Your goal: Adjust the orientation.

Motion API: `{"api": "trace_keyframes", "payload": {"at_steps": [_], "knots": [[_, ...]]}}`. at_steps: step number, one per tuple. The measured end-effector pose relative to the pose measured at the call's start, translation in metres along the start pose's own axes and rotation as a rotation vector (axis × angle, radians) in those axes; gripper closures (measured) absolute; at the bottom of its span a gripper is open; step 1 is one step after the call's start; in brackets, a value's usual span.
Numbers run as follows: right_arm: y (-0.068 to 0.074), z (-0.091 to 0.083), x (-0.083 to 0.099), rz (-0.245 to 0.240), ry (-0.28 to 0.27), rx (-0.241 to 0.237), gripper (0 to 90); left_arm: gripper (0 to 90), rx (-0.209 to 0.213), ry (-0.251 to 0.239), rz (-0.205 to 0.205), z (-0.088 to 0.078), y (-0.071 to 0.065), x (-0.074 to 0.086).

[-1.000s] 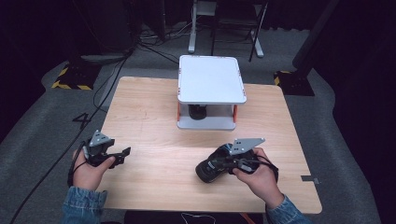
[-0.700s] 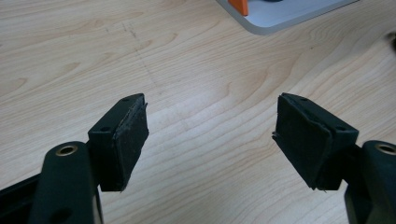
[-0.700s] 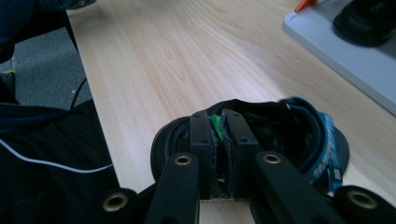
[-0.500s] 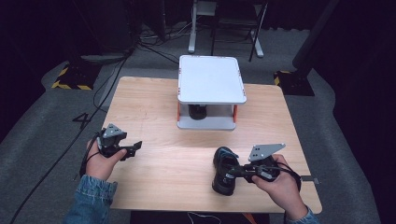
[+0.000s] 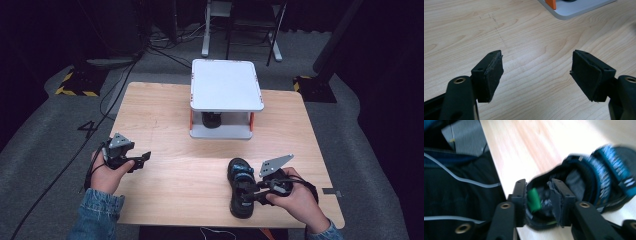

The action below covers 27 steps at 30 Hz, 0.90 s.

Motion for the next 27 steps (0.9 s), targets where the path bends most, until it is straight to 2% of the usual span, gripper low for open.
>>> {"api": "trace_keyframes", "payload": {"at_steps": [1,2,4,8,11,13,15,19,21,27], "knots": [[-0.001,-0.001,-0.002,-0.002,-0.019,0.011,60.4,26.2,-0.001,0.000,0.001,0.000,0.000,0.000],[-0.003,-0.003,-0.005,-0.006,-0.043,0.036,54.1,26.2,-0.003,-0.001,0.000,0.000,0.000,0.000],[-0.008,-0.006,-0.008,-0.010,-0.082,0.097,48.1,26.1,0.000,0.000,0.003,-0.001,0.001,0.001],[-0.020,-0.007,-0.006,0.009,-0.092,0.207,35.4,26.1,-0.007,0.001,-0.001,-0.002,0.001,0.002],[-0.026,0.001,-0.001,0.030,-0.055,0.229,33.9,26.2,-0.004,0.004,0.000,-0.002,0.001,0.003],[-0.030,0.007,0.002,0.031,-0.025,0.255,36.2,26.1,-0.007,0.001,-0.003,-0.003,0.002,0.004],[-0.035,0.014,0.004,0.014,0.002,0.289,45.8,26.1,-0.011,0.005,-0.005,-0.004,0.003,0.005],[-0.042,0.027,0.007,-0.011,0.036,0.288,63.8,26.1,-0.015,0.006,-0.006,-0.006,0.005,0.008],[-0.044,0.030,0.006,-0.022,0.034,0.280,66.1,26.1,-0.020,0.001,-0.018,-0.008,0.006,0.009],[-0.048,0.025,0.000,-0.055,0.007,0.302,67.5,26.2,-0.026,0.000,-0.022,-0.011,0.009,0.010]]}}
Point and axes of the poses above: each handheld gripper's, and its own axes: z roughly forward along the jaws, x roughly out of its underside, y roughly to its left, the point moved 6 cm from there along z, roughly forward along the jaws, and after that the axes turned 8 degrees about -z, right-handed, at the moved point
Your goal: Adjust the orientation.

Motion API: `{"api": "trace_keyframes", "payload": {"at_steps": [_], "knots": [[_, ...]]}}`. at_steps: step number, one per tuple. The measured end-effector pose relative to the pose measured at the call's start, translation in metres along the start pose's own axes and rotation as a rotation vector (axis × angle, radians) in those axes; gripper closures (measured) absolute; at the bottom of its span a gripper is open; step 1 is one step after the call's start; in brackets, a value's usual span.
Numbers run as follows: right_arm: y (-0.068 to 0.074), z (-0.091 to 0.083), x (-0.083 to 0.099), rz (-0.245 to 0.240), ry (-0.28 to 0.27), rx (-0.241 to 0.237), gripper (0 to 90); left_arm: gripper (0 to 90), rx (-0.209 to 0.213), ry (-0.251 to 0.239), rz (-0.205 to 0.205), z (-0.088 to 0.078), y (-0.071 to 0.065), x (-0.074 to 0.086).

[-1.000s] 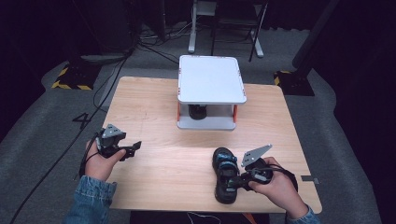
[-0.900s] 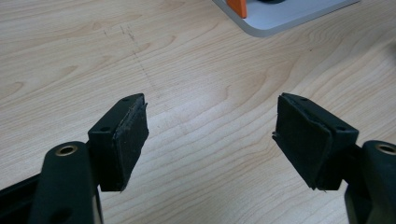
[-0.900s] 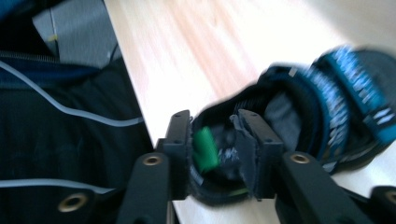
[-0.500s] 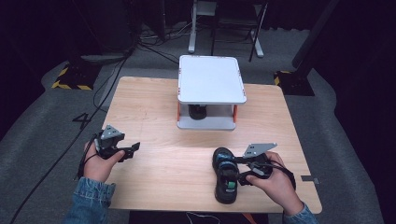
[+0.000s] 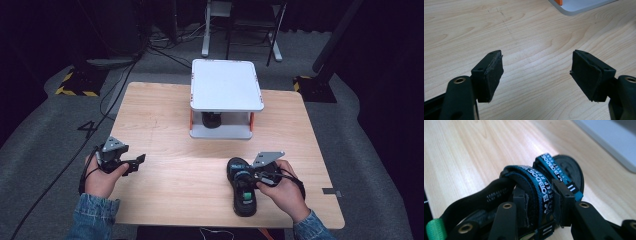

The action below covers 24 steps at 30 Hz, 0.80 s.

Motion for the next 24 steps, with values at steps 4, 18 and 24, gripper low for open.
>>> {"api": "trace_keyframes", "payload": {"at_steps": [4,18,24], "knots": [[-0.011,-0.003,-0.006,0.003,-0.037,0.042,67.6,26.2,-0.004,0.001,0.003,0.000,0.001,0.001],[-0.088,0.028,-0.045,-0.031,-0.223,0.224,67.5,27.0,-0.098,-0.014,-0.061,-0.039,0.023,0.036],[-0.117,0.056,-0.049,-0.042,-0.216,0.256,67.6,27.1,-0.144,-0.015,-0.105,-0.058,0.035,0.057]]}}
Point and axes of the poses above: each handheld gripper's, and its own axes: z roughly forward along the jaws, x roughly out of its underside, y roughly to its left, the point moved 6 cm from there along z, roughly forward along the jaws, and after that the axes turned 8 degrees about -z, right-handed, at the moved point
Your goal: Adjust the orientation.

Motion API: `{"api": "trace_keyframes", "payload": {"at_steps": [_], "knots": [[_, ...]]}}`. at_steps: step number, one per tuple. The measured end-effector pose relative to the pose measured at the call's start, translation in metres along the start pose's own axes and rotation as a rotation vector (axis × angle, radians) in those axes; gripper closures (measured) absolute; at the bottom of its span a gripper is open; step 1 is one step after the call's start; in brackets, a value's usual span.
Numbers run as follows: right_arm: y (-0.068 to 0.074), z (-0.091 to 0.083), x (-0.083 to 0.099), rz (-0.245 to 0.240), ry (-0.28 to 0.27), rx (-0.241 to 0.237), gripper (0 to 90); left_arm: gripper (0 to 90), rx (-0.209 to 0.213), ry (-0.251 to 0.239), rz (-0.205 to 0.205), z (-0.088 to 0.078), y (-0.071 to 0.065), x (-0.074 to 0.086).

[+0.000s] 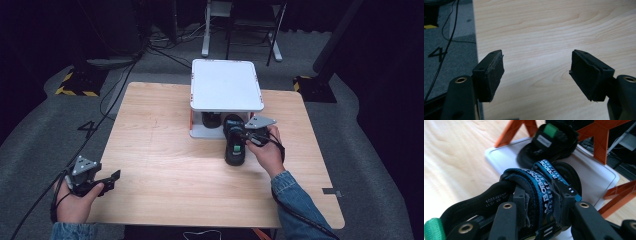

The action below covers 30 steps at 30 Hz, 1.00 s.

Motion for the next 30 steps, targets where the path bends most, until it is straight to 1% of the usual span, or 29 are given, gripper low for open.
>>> {"api": "trace_keyframes", "payload": {"at_steps": [3,5,6,7,8,10,11,13,15,16,20,22,24,25,27,30], "knots": [[-0.010,0.012,0.002,0.002,-0.007,0.019,67.4,27.2,-0.014,-0.002,-0.019,-0.007,0.006,0.007],[-0.015,0.017,0.002,0.009,-0.025,0.009,66.8,27.2,-0.022,-0.003,-0.030,-0.011,0.009,0.011],[-0.017,0.018,0.003,0.004,-0.025,0.009,65.8,27.2,-0.023,-0.004,-0.035,-0.012,0.010,0.011],[-0.019,0.019,0.004,0.002,-0.023,0.015,61.6,27.2,-0.026,-0.004,-0.034,-0.013,0.010,0.011],[-0.020,0.018,0.005,0.009,-0.018,0.023,53.6,27.2,-0.025,-0.006,-0.034,-0.013,0.010,0.011],[-0.020,0.015,0.006,0.033,-0.017,0.030,44.0,27.3,-0.016,-0.011,-0.028,-0.011,0.008,0.007],[-0.019,0.013,0.007,0.039,-0.012,0.037,41.2,27.2,-0.010,-0.008,-0.022,-0.009,0.006,0.006],[-0.018,0.005,0.007,0.062,-0.025,0.063,35.4,27.2,0.002,-0.004,-0.007,-0.005,0.001,0.002],[-0.016,-0.006,0.006,0.088,-0.032,0.059,33.6,27.2,0.019,0.000,0.006,0.000,-0.005,-0.003],[-0.014,-0.013,0.004,0.102,-0.047,0.058,32.5,27.2,0.027,0.000,0.013,0.003,-0.007,-0.005],[-0.005,-0.040,0.000,0.123,-0.074,0.054,30.6,27.1,0.053,-0.006,0.035,0.012,-0.014,-0.017],[0.001,-0.052,0.001,0.138,-0.072,0.053,29.3,27.1,0.067,-0.010,0.039,0.017,-0.018,-0.023],[0.008,-0.062,0.003,0.166,-0.069,0.041,28.0,27.1,0.081,-0.014,0.050,0.024,-0.024,-0.031],[0.012,-0.068,0.005,0.185,-0.062,0.037,28.1,27.1,0.091,-0.012,0.058,0.026,-0.027,-0.034],[0.021,-0.074,0.010,0.215,-0.028,0.028,27.4,27.1,0.106,-0.010,0.072,0.031,-0.032,-0.039],[0.032,-0.079,0.019,0.243,0.029,0.023,26.5,27.0,0.118,-0.004,0.091,0.040,-0.039,-0.044]]}}
Point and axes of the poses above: each handheld gripper's, and its own axes: z roughly forward along the jaws, x roughly out of its underside, y roughly to its left, the point moved 6 cm from there along z, roughly forward along the jaws, and after that the axes turned 8 degrees about -z, right-handed, at the moved point
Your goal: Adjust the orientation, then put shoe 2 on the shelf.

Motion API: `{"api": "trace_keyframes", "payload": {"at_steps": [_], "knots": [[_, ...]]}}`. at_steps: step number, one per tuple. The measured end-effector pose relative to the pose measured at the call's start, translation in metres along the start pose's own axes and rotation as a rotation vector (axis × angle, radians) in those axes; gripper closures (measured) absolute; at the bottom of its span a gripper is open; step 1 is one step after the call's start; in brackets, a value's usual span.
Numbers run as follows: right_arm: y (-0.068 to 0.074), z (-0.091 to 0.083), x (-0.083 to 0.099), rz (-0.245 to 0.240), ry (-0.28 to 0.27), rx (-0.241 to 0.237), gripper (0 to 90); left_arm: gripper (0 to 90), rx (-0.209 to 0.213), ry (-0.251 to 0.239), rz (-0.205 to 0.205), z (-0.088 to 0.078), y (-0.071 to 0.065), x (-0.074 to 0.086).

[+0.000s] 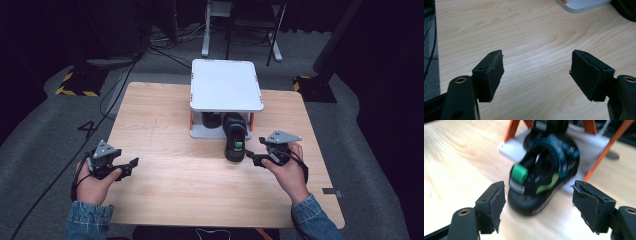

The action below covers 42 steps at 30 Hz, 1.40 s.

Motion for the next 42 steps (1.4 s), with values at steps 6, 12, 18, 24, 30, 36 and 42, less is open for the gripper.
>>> {"api": "trace_keyframes", "payload": {"at_steps": [6,12,18,24,30,36,42], "knots": [[0.021,0.009,0.026,0.021,0.107,0.021,29.5,27.0,0.028,-0.005,0.011,0.011,-0.006,-0.010],[0.036,0.032,0.043,0.011,0.151,0.039,29.4,26.9,0.041,0.003,0.027,0.020,-0.011,-0.016],[0.035,0.058,0.047,0.046,0.132,0.095,27.4,26.8,0.043,0.007,0.027,0.022,-0.012,-0.016],[0.029,0.074,0.044,0.058,0.103,0.115,27.9,26.9,0.038,0.006,0.026,0.019,-0.010,-0.013],[0.028,0.072,0.028,0.043,0.045,0.092,33.4,26.9,0.029,0.008,0.015,0.017,-0.008,-0.010],[0.004,0.080,0.018,0.038,0.023,0.118,43.6,26.8,0.024,0.014,0.014,0.016,-0.006,-0.007],[-0.010,0.096,0.009,0.041,0.021,0.113,42.6,26.9,0.016,0.020,0.010,0.014,-0.003,-0.004]]}}
Point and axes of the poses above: each handheld gripper's, and its own axes: z roughly forward along the jaws, x roughly out of its underside, y roughly to its left, the point moved 6 cm from there along z, roughly forward along the jaws, and after that the axes turned 8 degrees about -z, right-handed, at the moved point
